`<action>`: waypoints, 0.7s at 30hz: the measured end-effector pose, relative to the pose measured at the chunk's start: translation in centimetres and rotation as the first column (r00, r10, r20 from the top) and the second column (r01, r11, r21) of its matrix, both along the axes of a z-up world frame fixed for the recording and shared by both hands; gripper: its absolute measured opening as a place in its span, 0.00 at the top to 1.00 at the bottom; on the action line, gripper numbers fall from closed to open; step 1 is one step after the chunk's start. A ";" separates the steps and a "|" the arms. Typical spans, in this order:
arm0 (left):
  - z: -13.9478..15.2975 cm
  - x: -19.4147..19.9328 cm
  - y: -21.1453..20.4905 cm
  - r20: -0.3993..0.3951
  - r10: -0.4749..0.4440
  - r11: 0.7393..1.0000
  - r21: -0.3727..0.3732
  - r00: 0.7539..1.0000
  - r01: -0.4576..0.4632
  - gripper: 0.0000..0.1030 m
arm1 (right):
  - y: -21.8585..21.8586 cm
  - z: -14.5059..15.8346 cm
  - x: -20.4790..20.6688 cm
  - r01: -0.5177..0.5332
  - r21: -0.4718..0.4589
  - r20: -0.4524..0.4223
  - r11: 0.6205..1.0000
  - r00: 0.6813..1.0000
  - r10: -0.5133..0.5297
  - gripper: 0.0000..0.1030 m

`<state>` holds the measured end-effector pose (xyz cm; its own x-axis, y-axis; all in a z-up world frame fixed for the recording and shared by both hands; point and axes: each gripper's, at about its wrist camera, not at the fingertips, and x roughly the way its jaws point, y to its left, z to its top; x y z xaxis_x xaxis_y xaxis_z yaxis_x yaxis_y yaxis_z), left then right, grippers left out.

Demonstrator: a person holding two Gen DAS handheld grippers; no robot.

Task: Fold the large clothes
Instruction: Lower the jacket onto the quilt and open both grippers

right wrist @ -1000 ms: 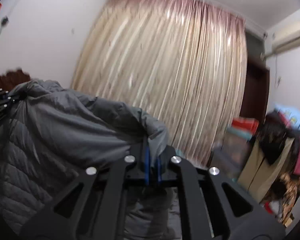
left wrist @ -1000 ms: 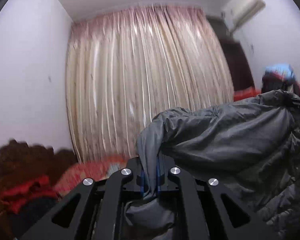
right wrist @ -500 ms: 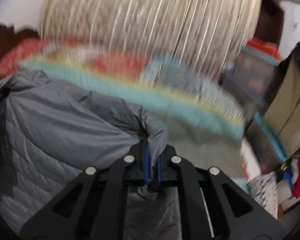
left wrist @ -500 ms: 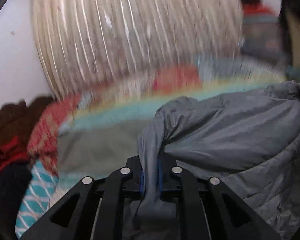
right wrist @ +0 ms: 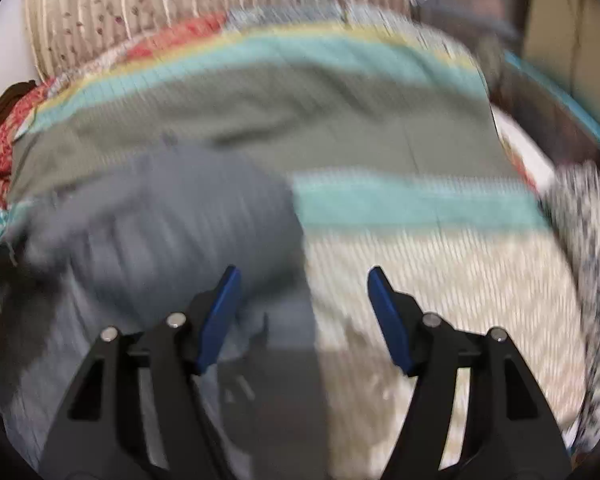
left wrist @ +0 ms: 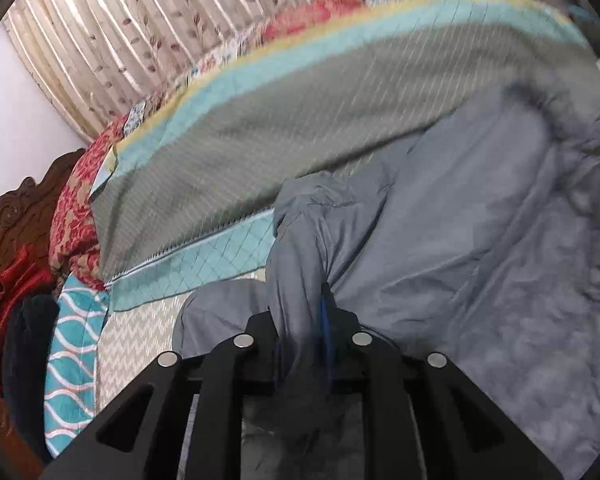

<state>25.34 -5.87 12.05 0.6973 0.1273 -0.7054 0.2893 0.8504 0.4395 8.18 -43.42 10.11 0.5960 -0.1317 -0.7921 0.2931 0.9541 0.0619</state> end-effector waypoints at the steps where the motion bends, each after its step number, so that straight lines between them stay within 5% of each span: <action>1: 1.0 -0.5 0.3 -0.023 -0.023 0.999 -0.037 0.999 0.022 0.98 | -0.2 -1.2 -1.5 0.001 0.020 -0.034 1.000 0.999 0.000 0.39; 4: 2.4 -0.3 0.8 -0.107 -0.031 0.991 -0.131 0.994 0.017 0.91 | 0.8 -5.2 -4.7 -0.020 0.059 -0.139 0.998 0.990 0.028 0.39; 6: 3.6 -0.2 1.6 -0.139 -0.015 0.978 -0.207 0.990 -0.014 0.91 | 2.4 -7.3 -5.8 -0.064 0.104 -0.186 0.993 0.979 0.083 0.73; 7: 4.6 0.1 2.3 -0.164 -0.005 0.963 -0.267 0.986 -0.040 0.91 | 3.4 -7.7 -6.0 -0.096 0.111 -0.205 0.989 0.972 0.117 0.99; 10: 7.7 0.1 4.5 -0.162 0.025 0.922 -0.378 0.986 -0.085 0.91 | 4.5 -6.3 -6.2 -0.136 -0.028 -0.205 0.990 0.970 0.127 0.99; 14: 10.8 -1.5 7.6 -0.073 0.050 0.911 -0.406 0.996 -0.076 0.91 | -1.4 -0.7 -5.0 0.024 -0.291 -0.147 0.956 0.987 -0.069 0.99; 17: 10.9 -3.2 10.5 -0.037 0.089 0.921 -0.378 0.995 -0.097 0.91 | -8.5 3.1 -3.4 0.186 -0.686 -0.083 0.703 0.941 -0.330 0.96; 18: 10.3 -4.0 11.7 -0.042 0.109 0.922 -0.369 0.993 -0.117 0.91 | -10.1 3.4 -3.7 0.208 -0.702 -0.086 0.681 0.925 -0.371 0.88; 20: 9.1 -5.4 13.6 -0.059 0.130 0.918 -0.371 0.990 -0.142 0.91 | -13.4 3.7 -3.5 0.266 -0.637 -0.142 0.724 0.882 -0.449 0.54; 21: 8.0 -6.5 15.2 -0.077 0.144 0.912 -0.376 0.987 -0.162 0.91 | -13.5 4.0 -4.1 0.294 -0.596 -0.129 0.747 0.883 -0.451 0.53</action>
